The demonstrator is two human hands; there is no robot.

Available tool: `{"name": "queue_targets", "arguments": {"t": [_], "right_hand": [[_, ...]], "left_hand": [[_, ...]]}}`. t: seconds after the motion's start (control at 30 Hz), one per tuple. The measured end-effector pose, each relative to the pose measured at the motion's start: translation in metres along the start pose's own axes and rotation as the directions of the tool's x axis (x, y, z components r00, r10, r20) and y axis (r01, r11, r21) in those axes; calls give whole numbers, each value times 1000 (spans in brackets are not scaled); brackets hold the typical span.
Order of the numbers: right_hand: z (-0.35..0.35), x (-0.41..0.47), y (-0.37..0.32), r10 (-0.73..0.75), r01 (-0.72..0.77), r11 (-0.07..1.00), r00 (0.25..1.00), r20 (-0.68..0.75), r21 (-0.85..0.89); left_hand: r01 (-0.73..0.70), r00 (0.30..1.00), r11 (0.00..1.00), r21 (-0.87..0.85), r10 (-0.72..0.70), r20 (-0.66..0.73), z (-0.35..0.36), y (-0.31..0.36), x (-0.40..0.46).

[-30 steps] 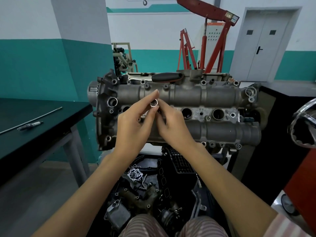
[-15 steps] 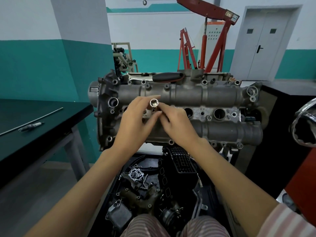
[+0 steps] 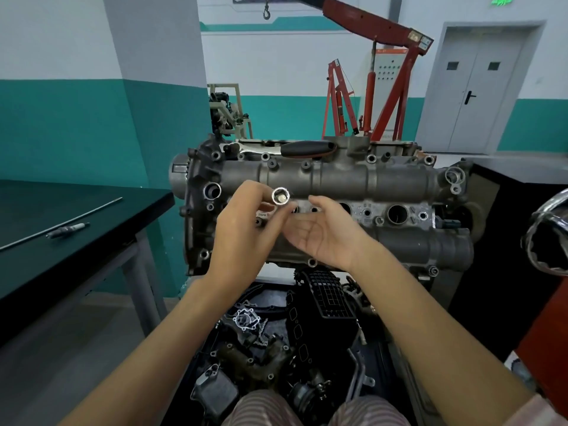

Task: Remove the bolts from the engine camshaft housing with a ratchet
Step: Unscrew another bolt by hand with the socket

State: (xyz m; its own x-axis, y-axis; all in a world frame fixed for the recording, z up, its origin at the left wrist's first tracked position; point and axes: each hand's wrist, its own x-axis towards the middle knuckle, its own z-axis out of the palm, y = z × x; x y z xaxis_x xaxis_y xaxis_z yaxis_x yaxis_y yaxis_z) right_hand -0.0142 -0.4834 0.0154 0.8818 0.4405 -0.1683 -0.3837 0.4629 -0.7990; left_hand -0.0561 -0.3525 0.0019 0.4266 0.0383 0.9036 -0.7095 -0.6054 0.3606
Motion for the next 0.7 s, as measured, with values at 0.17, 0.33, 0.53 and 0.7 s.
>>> {"name": "queue_targets", "arguments": {"t": [0.17,0.33,0.53,0.7], "right_hand": [[22,2,-5,123,-141,981,983,137,135],[30,-3,-10,139,-158,955,986,95,251],[34,-11,-3,144,-164,943,986,87,291],[39,-17,-1,129,-148,887,989,73,437]], "left_hand": [[-127,990,992,-26,125,-71,-6,13,-6],[-214,970,975,-67,203,-132,-3,20,-12],[-330,944,944,-16,330,-32,-8,15,-19],[-236,968,972,-23,237,80,-27,-3,-23]]}}
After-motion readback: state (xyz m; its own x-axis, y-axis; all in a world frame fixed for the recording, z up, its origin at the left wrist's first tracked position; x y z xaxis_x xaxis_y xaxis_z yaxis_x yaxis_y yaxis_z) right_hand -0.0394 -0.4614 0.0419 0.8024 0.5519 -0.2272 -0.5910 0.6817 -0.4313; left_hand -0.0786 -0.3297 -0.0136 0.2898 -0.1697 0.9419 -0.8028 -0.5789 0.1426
